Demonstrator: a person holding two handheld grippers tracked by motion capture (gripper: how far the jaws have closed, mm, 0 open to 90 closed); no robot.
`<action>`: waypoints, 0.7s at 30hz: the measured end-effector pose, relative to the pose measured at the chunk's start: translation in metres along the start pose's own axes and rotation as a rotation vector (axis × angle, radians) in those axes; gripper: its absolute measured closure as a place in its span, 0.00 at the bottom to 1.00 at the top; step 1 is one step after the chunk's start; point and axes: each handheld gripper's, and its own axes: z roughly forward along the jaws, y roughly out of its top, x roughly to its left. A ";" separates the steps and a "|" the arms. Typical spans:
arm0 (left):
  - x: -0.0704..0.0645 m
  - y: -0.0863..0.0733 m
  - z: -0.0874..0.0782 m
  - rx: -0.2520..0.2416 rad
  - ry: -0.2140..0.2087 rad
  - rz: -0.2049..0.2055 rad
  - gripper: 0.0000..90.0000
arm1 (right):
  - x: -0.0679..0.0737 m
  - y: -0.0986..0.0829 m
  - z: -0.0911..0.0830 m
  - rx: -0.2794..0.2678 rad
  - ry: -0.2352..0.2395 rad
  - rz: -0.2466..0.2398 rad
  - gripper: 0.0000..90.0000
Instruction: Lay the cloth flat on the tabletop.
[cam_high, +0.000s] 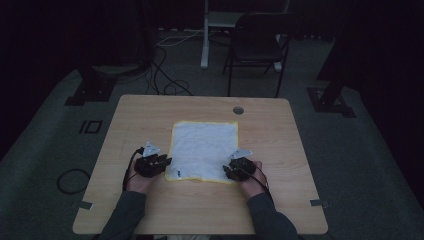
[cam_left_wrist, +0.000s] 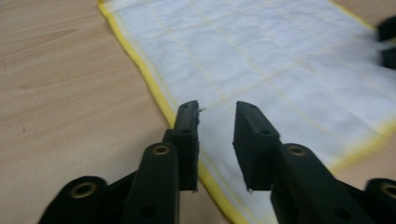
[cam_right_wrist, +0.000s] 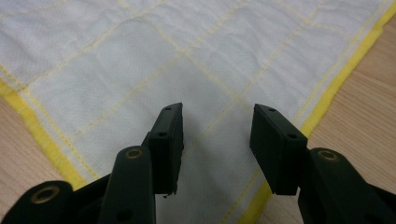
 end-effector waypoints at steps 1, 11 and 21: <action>0.001 0.001 0.006 0.009 0.003 0.000 0.77 | 0.000 0.000 0.000 -0.001 0.002 0.003 0.60; -0.003 0.001 0.025 0.074 0.043 0.023 0.83 | -0.003 -0.008 -0.004 -0.008 0.034 0.043 0.61; -0.019 -0.012 0.014 0.069 0.031 0.046 0.83 | 0.004 -0.028 -0.021 -0.024 0.044 0.063 0.62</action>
